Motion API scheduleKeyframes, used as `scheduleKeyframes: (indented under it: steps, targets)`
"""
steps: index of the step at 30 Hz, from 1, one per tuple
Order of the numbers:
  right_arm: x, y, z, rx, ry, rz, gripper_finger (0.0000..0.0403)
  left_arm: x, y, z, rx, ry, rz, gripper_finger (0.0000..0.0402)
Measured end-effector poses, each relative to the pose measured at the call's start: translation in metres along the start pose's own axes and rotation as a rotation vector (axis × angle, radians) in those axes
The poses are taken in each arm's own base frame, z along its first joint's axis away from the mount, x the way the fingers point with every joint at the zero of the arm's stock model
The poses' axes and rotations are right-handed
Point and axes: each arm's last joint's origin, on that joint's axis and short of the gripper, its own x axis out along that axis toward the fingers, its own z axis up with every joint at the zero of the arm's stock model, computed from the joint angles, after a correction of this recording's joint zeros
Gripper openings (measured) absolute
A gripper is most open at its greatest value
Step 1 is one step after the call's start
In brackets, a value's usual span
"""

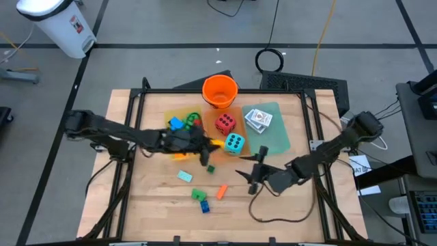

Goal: Pick & Place Toys
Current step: Put the yellow game piece into the yellow bin

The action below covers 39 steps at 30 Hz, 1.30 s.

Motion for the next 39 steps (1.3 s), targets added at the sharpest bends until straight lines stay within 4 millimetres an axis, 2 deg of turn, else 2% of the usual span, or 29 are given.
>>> scheduleKeyframes:
  steps: [3, 7, 13, 16, 23, 33, 39]
  targets:
    - [-0.019, -0.006, 0.007, 0.077, 0.009, 0.04, 0.0228, -0.029, 0.001, 0.009, 0.044, 0.004, 0.117, 0.0129]
    - [-0.037, -0.008, 0.002, 0.139, 0.019, 0.093, 0.0233, -0.063, 0.004, 0.011, 0.082, 0.019, 0.287, 0.0129]
    - [-0.047, -0.012, -0.019, 0.185, 0.002, 0.116, 0.022, -0.079, 0.014, -0.009, 0.06, 0.165, 0.447, 0.0129]
    - [-0.046, -0.013, -0.027, 0.234, -0.038, 0.121, 0.0214, -0.074, 0.021, -0.022, 0.039, 0.187, 0.495, 0.0129]
    - [-0.045, -0.017, -0.036, 0.284, -0.104, 0.121, 0.021, -0.051, 0.035, -0.051, 0.044, 0.232, 0.472, 0.0129]
    - [-0.045, -0.017, -0.036, 0.267, -0.109, 0.123, 0.021, -0.019, 0.051, -0.066, 0.044, 0.302, 0.469, 0.0171]
    - [-0.045, -0.017, -0.036, 0.265, -0.109, 0.123, 0.0208, -0.014, 0.054, -0.065, 0.05, 0.311, 0.445, 0.0174]
